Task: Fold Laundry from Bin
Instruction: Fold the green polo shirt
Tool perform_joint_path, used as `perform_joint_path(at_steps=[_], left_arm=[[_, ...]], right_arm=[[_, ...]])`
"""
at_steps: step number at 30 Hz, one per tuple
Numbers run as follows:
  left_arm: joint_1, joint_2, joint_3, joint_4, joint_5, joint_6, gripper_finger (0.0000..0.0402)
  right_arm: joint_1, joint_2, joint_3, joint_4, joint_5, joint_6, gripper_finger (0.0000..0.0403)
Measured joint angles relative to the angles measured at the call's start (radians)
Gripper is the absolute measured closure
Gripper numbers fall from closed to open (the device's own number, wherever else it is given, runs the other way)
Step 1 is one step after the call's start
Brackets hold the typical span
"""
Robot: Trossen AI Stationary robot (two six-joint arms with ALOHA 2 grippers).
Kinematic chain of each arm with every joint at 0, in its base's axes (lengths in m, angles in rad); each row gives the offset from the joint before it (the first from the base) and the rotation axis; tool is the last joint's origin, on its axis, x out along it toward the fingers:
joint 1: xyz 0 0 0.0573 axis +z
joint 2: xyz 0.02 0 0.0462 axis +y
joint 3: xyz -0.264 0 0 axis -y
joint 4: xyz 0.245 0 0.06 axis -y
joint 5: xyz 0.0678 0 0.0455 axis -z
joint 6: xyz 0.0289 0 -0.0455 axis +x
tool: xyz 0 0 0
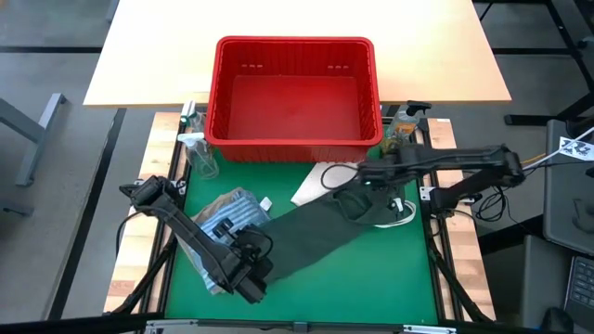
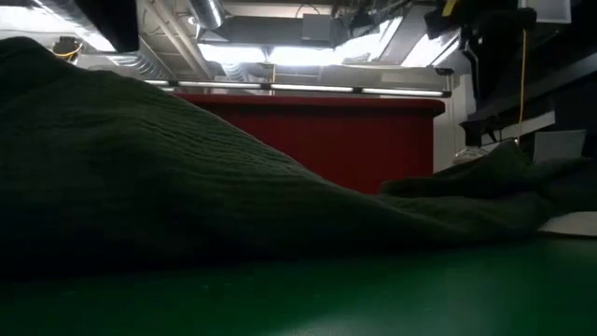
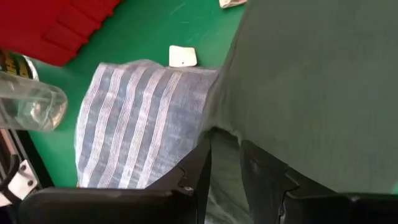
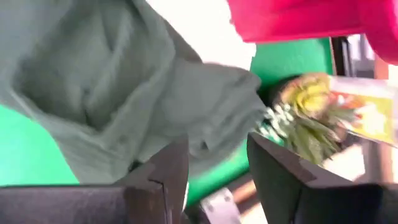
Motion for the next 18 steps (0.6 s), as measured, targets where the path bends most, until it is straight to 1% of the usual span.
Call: perform_joint_path(at_steps=[2, 3, 5, 7, 9, 11, 13, 16, 18], left_arm=[[0.002, 0.000, 0.006, 0.000, 0.001, 0.014, 0.0321], [0.002, 0.000, 0.006, 0.002, 0.000, 0.020, 0.0321], [0.001, 0.000, 0.006, 0.022, 0.001, 0.021, 0.0321], [0.000, 0.000, 0.006, 0.078, -0.003, 0.025, 0.0321], [0.000, 0.000, 0.006, 0.144, -0.041, 0.029, 0.0321], [0.001, 0.000, 0.005, 0.222, -0.095, 0.035, 0.0321], [0.001, 0.000, -0.012, 0.311, -0.124, 0.077, 0.0321], [0.005, 0.001, -0.046, 0.419, -0.130, 0.145, 0.0321], [0.009, 0.001, -0.079, 0.498, -0.127, 0.160, 0.0321]], right_arm=[[0.000, -0.062, -0.054, 0.071, -0.004, 0.020, 0.0239], [0.000, -0.096, -0.089, 0.107, -0.023, 0.033, 0.0239], [0.000, -0.152, -0.162, 0.157, -0.102, 0.065, 0.0239], [0.000, -0.201, -0.242, 0.207, -0.214, 0.092, 0.0239], [0.000, -0.243, -0.327, 0.256, -0.305, 0.119, 0.0239], [0.000, -0.272, -0.410, 0.306, -0.382, 0.157, 0.0239], [0.000, -0.286, -0.484, 0.351, -0.440, 0.175, 0.0239], [0.000, -0.292, -0.562, 0.424, -0.495, 0.176, 0.0239], [0.000, -0.291, -0.593, 0.457, -0.515, 0.176, 0.0239]])
